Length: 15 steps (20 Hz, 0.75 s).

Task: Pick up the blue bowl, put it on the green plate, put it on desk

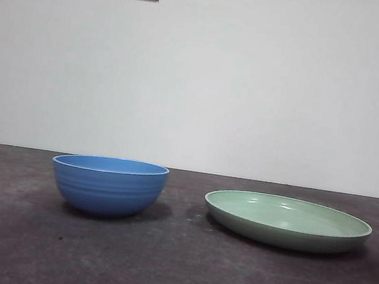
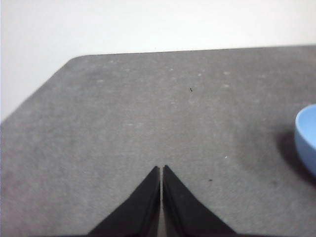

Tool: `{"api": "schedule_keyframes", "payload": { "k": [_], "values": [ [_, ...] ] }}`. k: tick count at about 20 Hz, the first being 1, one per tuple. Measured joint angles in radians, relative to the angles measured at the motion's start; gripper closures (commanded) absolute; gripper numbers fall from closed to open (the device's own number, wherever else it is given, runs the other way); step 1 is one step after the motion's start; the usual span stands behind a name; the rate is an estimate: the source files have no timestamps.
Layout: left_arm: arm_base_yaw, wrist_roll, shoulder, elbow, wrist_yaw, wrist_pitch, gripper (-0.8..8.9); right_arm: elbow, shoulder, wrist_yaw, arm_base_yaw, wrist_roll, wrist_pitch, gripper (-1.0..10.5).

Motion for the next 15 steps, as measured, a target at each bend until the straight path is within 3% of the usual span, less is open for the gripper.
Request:
{"api": "schedule_keyframes", "payload": {
  "k": [7,15],
  "values": [
    [0.0,-0.227,0.0,0.0,0.0,0.0,8.05,0.0,0.0,-0.051,0.0,0.144,0.0,9.4],
    [0.0,-0.398,0.0,0.0,0.0,0.0,8.05,0.0,0.0,-0.056,0.0,0.198,0.002,9.4]
  ]
}}
